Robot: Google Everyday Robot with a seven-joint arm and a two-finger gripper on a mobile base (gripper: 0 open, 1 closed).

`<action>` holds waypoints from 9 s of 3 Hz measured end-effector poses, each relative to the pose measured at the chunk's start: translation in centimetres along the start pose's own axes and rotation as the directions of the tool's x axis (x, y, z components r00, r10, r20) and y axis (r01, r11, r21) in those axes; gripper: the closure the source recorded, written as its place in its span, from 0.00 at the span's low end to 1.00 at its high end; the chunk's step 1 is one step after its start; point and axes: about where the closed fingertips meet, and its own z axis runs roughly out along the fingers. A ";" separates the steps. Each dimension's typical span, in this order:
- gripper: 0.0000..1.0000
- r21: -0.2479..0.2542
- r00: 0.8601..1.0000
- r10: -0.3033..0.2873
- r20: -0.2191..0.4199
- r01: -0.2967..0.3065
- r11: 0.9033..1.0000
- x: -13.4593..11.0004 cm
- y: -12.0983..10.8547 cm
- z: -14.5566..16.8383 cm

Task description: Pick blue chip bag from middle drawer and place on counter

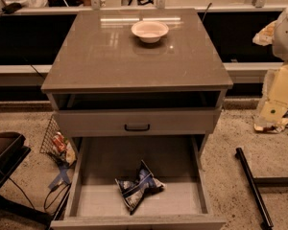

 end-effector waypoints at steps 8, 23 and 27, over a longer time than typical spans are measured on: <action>0.00 -0.145 0.913 0.153 0.379 -0.105 0.984 -3.4 13.0 28.4; 1.00 -0.371 0.723 0.401 0.563 -0.212 0.904 -16.6 15.5 58.9; 1.00 -0.219 0.763 0.310 0.567 -0.223 0.950 -17.0 4.7 41.5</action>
Offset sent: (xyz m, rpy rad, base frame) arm 0.0197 0.0515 -0.0592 0.0347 0.0578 -0.0215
